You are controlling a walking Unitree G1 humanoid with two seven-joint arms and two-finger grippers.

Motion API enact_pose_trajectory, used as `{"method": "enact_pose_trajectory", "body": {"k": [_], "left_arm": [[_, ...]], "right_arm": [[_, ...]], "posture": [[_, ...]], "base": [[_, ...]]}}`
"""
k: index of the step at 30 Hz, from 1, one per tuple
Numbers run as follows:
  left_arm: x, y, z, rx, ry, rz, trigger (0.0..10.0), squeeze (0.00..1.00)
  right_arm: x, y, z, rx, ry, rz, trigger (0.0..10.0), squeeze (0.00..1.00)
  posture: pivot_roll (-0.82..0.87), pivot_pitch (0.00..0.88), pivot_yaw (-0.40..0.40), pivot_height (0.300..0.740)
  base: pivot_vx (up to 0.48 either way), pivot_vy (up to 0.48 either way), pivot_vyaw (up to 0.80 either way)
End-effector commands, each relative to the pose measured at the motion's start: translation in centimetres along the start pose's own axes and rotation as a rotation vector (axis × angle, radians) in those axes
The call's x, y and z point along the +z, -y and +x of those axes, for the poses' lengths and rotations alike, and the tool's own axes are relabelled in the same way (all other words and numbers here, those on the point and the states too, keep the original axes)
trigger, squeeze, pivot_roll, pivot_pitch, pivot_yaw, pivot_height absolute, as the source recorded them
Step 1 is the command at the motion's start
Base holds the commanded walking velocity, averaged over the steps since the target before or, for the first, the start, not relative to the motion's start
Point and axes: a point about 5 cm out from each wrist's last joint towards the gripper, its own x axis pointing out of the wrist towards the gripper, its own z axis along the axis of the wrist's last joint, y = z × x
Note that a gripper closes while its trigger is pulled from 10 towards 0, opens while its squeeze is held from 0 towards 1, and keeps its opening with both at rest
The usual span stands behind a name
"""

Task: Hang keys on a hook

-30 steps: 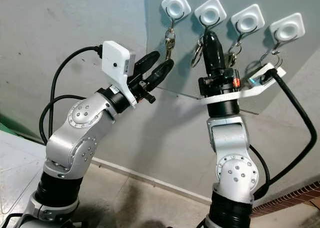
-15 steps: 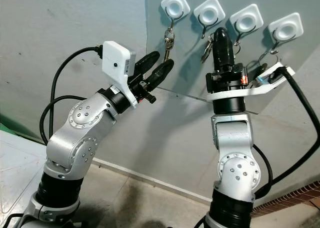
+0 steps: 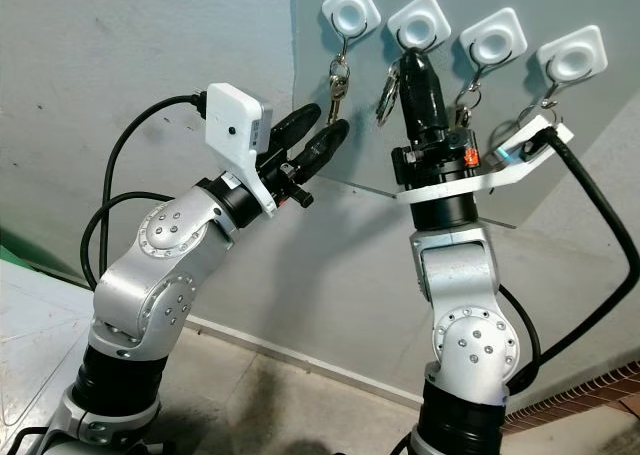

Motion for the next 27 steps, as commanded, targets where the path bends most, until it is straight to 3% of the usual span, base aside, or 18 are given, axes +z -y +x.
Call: {"method": "enact_pose_trajectory", "body": {"k": [1,12,27], "left_arm": [[0.4,0.4,-0.1,-0.012,0.013,0.003,10.0,0.00],[0.4,0.4,-0.1,-0.011,0.013,0.000,10.0,0.00],[0.5,0.3,-0.2,-0.010,0.011,0.000,10.0,0.00]], "right_arm": [[0.3,-0.3,0.3,0.006,0.024,-0.009,10.0,0.00],[0.3,1.6,-0.3,-0.130,0.020,-0.012,10.0,0.00],[-0.6,2.8,-1.6,-0.236,-0.028,-0.003,10.0,0.00]], "posture": [[0.12,0.121,-0.043,0.740],[0.12,0.125,-0.044,0.740],[0.12,0.134,-0.040,0.740]], "base": [[0.000,0.000,0.00],[0.000,0.000,0.00],[0.000,0.000,0.00]]}}
